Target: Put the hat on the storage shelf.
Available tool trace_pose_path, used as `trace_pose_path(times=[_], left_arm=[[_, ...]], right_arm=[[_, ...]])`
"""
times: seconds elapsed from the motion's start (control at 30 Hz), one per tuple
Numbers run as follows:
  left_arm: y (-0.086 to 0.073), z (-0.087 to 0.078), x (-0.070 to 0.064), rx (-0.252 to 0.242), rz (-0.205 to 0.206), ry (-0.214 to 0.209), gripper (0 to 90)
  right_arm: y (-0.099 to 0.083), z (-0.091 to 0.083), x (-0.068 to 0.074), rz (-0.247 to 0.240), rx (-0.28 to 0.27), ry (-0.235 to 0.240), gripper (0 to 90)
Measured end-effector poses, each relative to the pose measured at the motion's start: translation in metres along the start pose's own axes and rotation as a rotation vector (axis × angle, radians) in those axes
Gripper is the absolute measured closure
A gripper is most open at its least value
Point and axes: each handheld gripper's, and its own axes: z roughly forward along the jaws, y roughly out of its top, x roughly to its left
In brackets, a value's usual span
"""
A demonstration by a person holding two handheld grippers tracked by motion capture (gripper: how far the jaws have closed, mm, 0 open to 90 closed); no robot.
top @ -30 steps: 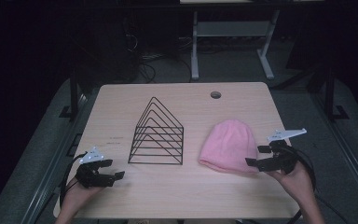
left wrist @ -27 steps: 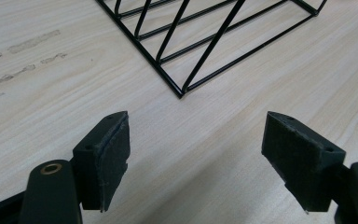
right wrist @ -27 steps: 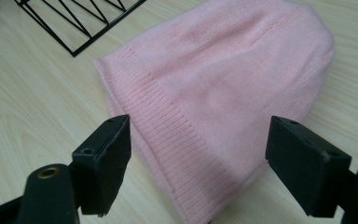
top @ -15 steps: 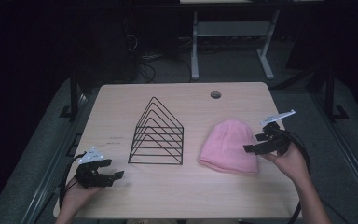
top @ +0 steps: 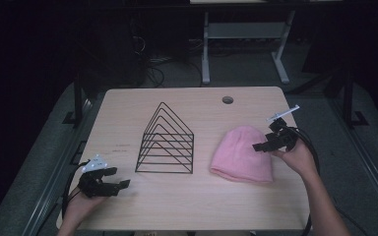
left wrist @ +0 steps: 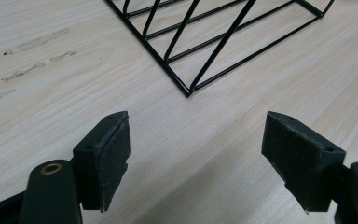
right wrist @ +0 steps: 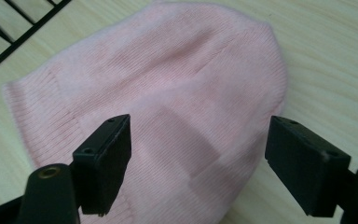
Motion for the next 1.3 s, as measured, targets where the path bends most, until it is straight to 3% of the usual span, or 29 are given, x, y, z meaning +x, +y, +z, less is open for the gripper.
trace_pose_path(times=[0.27,0.43,0.77,1.03,1.3], left_arm=[[0.000,0.001,-0.001,0.005,0.003,0.000,23.7],[0.001,0.001,-0.002,0.009,0.009,0.001,23.7],[0.000,0.002,-0.002,0.011,0.008,0.000,23.7],[0.001,0.003,-0.002,0.003,0.002,-0.002,23.7],[0.000,0.003,-0.002,0.010,0.008,0.000,23.8]], right_arm=[[0.019,0.007,-0.012,0.022,0.004,0.009,22.1],[0.028,0.015,-0.020,0.031,0.022,-0.009,22.8],[0.029,0.034,-0.036,0.094,0.079,-0.025,22.9],[0.025,0.047,-0.043,0.134,0.107,0.035,35.1],[0.020,0.055,-0.043,0.145,0.112,0.080,57.2]])
